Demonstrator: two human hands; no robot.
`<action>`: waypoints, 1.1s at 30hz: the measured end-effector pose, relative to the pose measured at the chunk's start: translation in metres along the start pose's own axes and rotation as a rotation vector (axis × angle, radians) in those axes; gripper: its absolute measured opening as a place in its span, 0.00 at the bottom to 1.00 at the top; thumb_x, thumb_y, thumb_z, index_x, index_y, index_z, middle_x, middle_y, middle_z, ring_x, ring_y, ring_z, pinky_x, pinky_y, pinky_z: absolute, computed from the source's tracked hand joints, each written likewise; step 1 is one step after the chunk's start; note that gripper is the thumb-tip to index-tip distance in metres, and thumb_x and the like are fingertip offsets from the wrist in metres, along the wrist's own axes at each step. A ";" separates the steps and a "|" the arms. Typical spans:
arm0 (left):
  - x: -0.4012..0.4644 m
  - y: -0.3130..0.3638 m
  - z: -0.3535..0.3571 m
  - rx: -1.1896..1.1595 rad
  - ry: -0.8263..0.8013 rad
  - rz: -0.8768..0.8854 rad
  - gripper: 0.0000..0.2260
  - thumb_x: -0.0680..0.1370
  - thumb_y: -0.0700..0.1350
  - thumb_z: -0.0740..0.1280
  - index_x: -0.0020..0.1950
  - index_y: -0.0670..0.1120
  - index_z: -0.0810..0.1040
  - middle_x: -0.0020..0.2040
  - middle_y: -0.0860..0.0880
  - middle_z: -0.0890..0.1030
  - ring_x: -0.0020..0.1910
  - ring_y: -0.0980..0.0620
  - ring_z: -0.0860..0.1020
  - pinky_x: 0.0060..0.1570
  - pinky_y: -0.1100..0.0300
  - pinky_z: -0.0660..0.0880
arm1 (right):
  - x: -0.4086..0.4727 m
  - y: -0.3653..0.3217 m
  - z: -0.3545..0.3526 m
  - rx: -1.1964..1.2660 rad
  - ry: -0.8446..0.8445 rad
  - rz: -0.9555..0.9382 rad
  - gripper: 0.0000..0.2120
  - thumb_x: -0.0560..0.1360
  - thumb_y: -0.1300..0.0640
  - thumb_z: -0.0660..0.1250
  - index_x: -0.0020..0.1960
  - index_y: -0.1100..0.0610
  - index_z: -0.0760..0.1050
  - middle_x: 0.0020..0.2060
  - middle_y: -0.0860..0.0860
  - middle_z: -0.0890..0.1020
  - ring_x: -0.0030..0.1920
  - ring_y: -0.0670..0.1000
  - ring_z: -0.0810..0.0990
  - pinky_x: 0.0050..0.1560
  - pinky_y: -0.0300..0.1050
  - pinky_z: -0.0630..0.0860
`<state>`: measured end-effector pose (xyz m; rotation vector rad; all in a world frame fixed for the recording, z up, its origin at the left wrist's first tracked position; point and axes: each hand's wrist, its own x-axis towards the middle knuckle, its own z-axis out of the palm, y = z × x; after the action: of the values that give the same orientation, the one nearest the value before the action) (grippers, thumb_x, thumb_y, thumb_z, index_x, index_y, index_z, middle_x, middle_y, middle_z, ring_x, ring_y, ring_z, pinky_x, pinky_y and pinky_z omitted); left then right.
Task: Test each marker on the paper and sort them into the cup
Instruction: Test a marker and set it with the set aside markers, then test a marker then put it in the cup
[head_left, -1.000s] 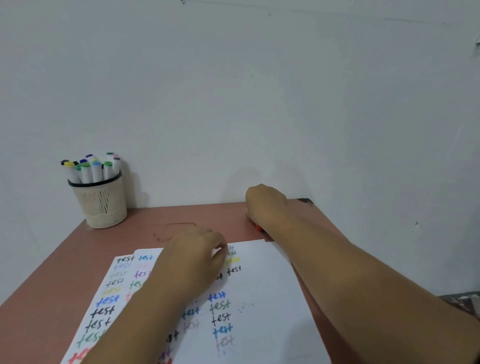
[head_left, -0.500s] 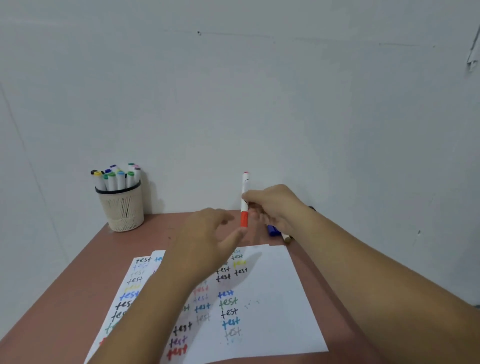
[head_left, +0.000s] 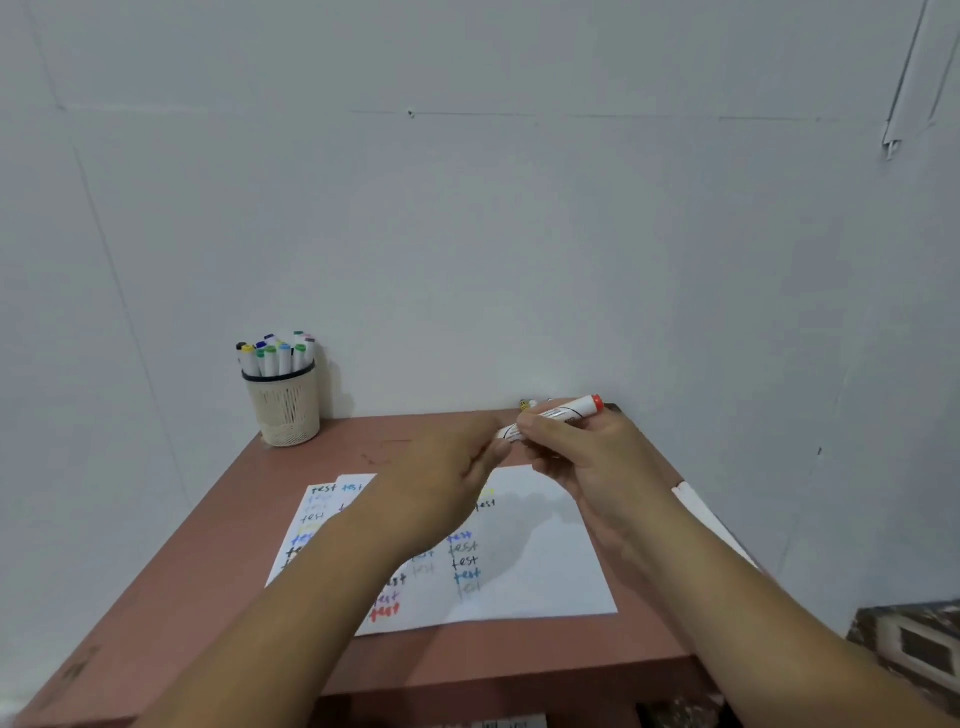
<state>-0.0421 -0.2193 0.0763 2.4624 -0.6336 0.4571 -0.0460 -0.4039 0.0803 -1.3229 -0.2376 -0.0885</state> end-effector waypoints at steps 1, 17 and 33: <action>-0.006 -0.001 0.001 -0.007 0.002 0.016 0.15 0.82 0.64 0.51 0.49 0.58 0.73 0.38 0.55 0.76 0.39 0.57 0.75 0.42 0.53 0.75 | -0.005 0.003 0.001 0.002 0.004 -0.006 0.04 0.76 0.63 0.75 0.43 0.62 0.83 0.38 0.58 0.81 0.39 0.51 0.78 0.42 0.43 0.77; -0.023 -0.078 0.001 0.055 -0.160 -0.207 0.20 0.80 0.63 0.60 0.71 0.61 0.65 0.56 0.59 0.70 0.60 0.58 0.71 0.63 0.48 0.72 | 0.038 0.043 0.000 -0.035 0.113 0.101 0.07 0.79 0.66 0.68 0.54 0.69 0.75 0.40 0.60 0.87 0.37 0.51 0.85 0.42 0.43 0.84; -0.017 -0.105 0.040 -0.061 0.022 -0.300 0.07 0.84 0.51 0.57 0.57 0.58 0.74 0.40 0.55 0.75 0.41 0.60 0.74 0.37 0.58 0.66 | 0.048 0.094 -0.001 -0.427 -0.026 0.086 0.08 0.75 0.63 0.77 0.42 0.56 0.79 0.34 0.54 0.84 0.35 0.50 0.82 0.43 0.46 0.83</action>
<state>0.0062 -0.1596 -0.0074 2.4356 -0.2574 0.3395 0.0199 -0.3781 0.0018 -1.7576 -0.1891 -0.0504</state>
